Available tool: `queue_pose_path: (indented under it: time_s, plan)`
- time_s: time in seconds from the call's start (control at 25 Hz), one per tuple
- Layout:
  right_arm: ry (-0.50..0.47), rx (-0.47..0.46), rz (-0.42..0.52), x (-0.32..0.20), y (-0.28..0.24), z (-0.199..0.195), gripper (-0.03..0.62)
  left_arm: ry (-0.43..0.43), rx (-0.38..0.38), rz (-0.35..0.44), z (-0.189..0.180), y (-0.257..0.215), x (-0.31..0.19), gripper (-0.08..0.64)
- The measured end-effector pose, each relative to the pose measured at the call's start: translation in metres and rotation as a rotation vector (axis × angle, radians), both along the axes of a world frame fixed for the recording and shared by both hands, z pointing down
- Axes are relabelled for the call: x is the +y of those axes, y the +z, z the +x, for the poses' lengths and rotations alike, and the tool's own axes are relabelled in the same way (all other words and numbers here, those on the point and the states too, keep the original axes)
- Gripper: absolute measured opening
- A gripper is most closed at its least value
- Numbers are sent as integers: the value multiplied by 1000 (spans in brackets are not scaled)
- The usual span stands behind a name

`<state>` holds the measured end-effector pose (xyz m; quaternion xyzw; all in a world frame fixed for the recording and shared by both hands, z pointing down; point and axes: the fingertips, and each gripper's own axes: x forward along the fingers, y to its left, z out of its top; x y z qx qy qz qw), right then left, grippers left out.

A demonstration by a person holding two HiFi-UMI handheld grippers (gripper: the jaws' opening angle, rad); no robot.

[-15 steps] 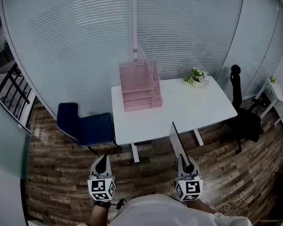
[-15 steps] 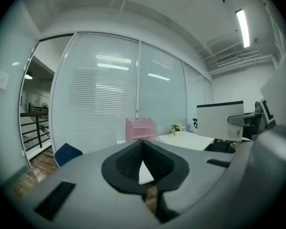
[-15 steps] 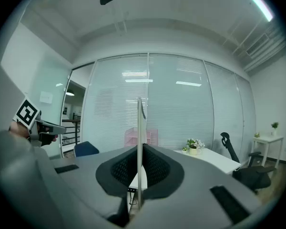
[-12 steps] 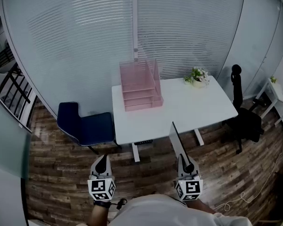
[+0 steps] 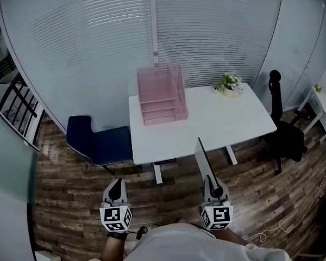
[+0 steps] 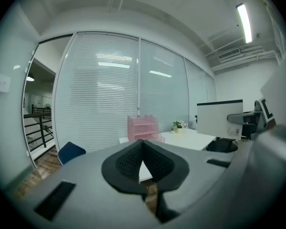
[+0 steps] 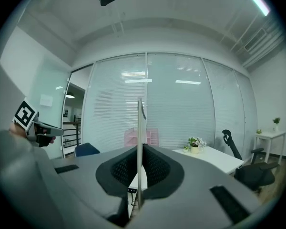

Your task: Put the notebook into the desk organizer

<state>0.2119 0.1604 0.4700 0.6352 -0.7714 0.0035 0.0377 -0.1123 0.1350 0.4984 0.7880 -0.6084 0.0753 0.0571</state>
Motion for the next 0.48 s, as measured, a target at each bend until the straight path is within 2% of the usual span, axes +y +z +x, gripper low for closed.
queue_pose_path:
  time_s: [0.48]
  plan:
    - [-74,18,-25,-28,19,25,23,-25,-8,-55,42,28,10,8]
